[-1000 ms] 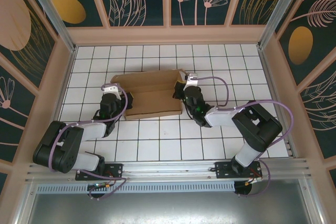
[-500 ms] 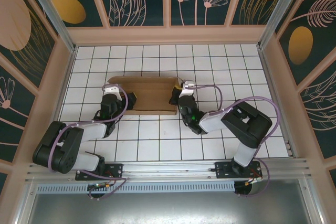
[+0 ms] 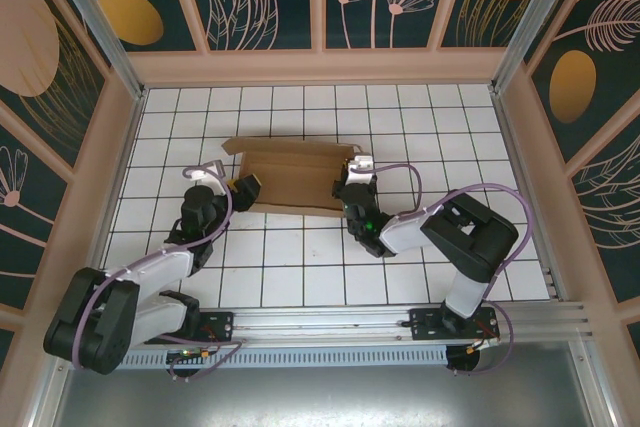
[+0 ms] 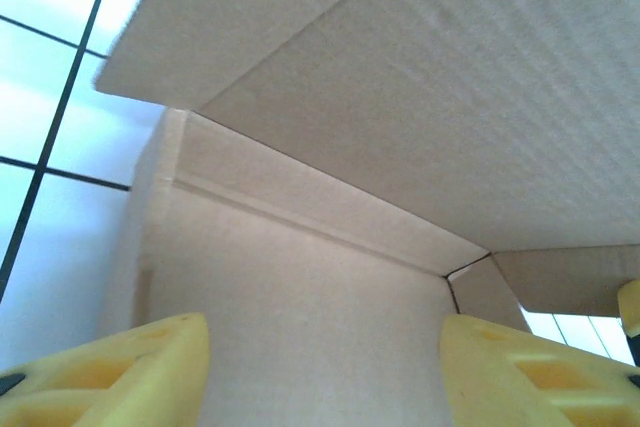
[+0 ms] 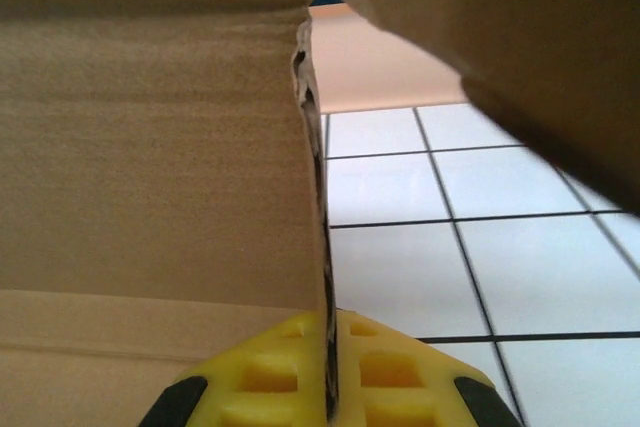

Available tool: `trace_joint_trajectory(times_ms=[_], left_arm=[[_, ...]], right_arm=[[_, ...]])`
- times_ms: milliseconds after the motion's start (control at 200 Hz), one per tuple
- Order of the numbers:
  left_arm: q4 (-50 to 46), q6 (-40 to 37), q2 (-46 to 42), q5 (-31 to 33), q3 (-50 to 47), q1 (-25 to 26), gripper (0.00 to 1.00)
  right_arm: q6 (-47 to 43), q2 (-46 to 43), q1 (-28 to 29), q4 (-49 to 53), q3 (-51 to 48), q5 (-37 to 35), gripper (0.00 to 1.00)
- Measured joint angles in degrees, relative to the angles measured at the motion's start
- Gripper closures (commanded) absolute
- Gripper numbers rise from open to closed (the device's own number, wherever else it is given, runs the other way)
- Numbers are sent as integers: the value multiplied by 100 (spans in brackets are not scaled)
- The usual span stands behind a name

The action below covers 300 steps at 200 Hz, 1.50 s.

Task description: Fold the paper box

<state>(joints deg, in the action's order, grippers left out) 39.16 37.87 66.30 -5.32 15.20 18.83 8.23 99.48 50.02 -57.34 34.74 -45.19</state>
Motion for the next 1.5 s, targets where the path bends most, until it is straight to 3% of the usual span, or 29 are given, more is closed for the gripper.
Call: trace_joint_trajectory(times_ms=[205, 320, 576, 871, 1031, 1221, 1366, 1501], left_arm=[[-706, 96, -518, 153, -22, -2, 37], [-1180, -229, -898, 374, 28, 0, 40], [-1906, -1840, -188, 509, 1279, -98, 38], [-1703, -3748, 1233, -590, 2319, -656, 39], [-1331, -4312, 1602, -815, 2323, -859, 40], [-632, -4435, 1672, -986, 2094, -1491, 39], [-243, -4433, 1825, -1040, 2085, -1622, 38], [42, -4446, 2146, -1233, 2249, -1655, 41]], right_arm=[[-595, -96, -254, 140, 24, -20, 100], [-964, -166, -433, 190, 22, 273, 100], [-1504, -791, -1305, 1106, 37, 2120, 100], [-2424, -955, -2004, 1860, 374, 4638, 100], [-2973, -931, -2291, 2463, 748, 5368, 100], [-3622, -931, -2647, 2750, 846, 6129, 100], [-3746, -931, -3069, 2946, 970, 6572, 74], [-3816, -931, -3158, 2981, 1016, 6789, 66]])
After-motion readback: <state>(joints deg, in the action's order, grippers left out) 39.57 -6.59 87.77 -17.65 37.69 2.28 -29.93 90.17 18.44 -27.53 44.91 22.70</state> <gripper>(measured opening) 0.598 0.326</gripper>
